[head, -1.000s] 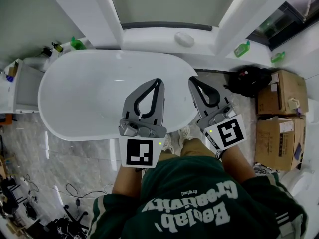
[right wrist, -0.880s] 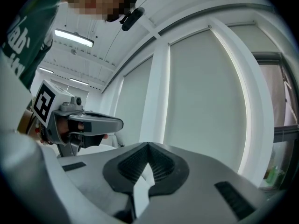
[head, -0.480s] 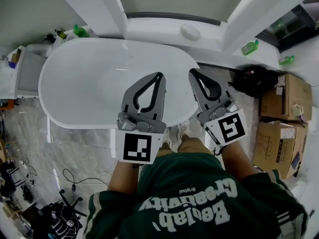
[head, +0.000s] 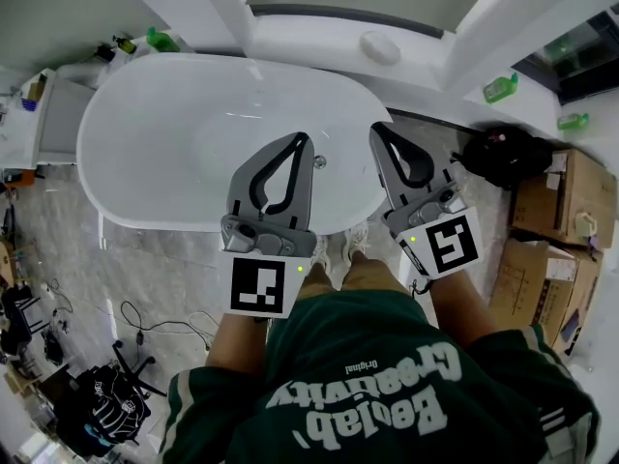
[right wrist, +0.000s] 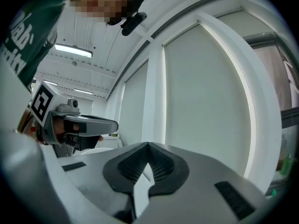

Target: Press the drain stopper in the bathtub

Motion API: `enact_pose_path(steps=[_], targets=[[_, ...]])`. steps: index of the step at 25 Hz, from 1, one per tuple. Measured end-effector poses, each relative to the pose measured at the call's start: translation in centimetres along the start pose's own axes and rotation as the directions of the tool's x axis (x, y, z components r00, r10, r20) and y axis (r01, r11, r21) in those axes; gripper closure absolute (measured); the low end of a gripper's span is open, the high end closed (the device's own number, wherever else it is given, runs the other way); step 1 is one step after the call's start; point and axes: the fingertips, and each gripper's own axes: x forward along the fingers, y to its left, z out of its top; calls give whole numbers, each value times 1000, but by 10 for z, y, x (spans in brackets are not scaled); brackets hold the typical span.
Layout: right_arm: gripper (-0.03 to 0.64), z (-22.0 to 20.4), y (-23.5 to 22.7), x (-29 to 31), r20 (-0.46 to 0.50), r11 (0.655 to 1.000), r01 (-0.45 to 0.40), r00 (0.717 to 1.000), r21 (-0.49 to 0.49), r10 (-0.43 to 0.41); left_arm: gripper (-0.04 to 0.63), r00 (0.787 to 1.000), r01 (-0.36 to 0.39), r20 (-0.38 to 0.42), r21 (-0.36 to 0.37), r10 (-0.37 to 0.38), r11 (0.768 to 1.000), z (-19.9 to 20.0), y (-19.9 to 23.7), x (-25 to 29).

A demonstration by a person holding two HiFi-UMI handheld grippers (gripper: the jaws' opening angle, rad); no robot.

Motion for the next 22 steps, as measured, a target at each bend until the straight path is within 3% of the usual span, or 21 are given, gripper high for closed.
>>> enact_pose_path(steps=[9,13,16,19,22], targets=[[603,-35,0,11,4,989,-126,992,75,126,589,995,-99,-18,49,100,994,-12,2,9],[603,-59,14,28,-46,986,-149,987,72,152,589,992,-122,-21,75,124,990,-27,17,0],[603,-78,24,42,-90,986,-141,985,88,149,589,990,-136,-29,40,137,990,-47,35,-8],[603,-99,46,60,-127,976,-201,969,79,210,589,990,-139,-19,-8,139,990,-63,53,-13],[603,-124,66,80,-160,971,-226,959,73,235,589,991,-131,-24,-13,130,991,-90,68,-15]])
